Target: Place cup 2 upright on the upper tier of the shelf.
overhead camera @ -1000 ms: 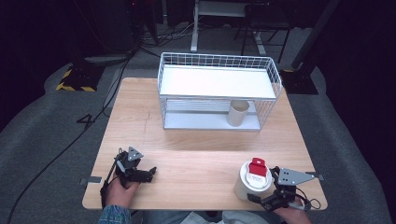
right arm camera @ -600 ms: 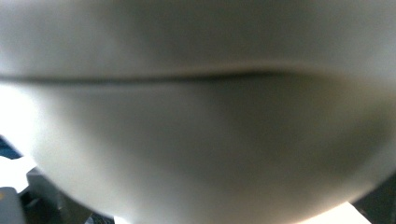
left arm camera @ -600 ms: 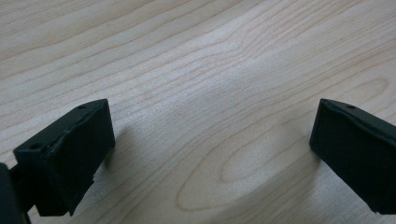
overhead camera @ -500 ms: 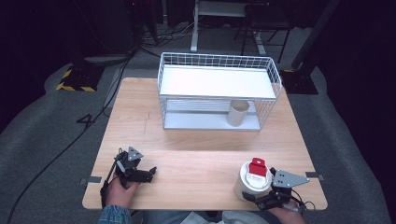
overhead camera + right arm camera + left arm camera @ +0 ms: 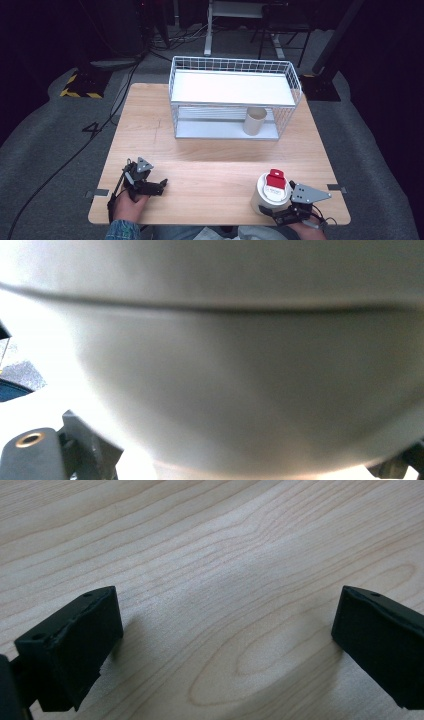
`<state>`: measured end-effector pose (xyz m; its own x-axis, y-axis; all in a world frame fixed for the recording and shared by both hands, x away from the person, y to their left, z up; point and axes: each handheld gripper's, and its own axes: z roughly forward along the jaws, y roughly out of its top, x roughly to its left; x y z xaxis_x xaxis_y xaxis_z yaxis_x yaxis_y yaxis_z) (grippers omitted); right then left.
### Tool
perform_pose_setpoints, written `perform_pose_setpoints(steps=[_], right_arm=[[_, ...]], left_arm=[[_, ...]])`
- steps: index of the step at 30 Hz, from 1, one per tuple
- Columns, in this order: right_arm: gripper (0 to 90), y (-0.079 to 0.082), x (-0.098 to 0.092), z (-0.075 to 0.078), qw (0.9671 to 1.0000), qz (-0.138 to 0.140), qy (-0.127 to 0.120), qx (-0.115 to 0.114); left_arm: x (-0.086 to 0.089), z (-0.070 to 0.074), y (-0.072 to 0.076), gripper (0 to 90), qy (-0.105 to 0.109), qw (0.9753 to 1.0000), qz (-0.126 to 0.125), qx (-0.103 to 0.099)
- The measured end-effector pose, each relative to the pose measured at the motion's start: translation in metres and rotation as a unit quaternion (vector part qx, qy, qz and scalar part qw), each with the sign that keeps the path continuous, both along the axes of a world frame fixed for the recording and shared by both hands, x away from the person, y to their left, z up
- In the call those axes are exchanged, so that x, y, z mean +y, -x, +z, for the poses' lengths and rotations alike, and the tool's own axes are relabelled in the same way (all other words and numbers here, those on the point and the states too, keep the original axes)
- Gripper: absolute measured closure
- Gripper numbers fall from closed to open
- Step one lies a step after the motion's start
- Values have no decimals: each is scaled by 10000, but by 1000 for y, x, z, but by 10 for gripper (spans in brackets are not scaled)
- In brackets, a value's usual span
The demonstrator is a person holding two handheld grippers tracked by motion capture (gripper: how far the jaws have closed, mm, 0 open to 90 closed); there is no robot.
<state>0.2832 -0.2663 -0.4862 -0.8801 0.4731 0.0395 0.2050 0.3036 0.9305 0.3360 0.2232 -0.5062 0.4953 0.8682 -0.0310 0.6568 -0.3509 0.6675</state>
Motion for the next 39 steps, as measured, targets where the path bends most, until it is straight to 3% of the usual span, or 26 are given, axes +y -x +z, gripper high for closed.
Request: perform_pose_setpoints(steps=[24,39], right_arm=[[122,1,1,4,9999,33,130,-11],[123,-4,6,30,9998,101,155,-89]], left_arm=[[0,0,0,4,3,10000,3,1],[0,0,0,4,1,10000,3,1]])
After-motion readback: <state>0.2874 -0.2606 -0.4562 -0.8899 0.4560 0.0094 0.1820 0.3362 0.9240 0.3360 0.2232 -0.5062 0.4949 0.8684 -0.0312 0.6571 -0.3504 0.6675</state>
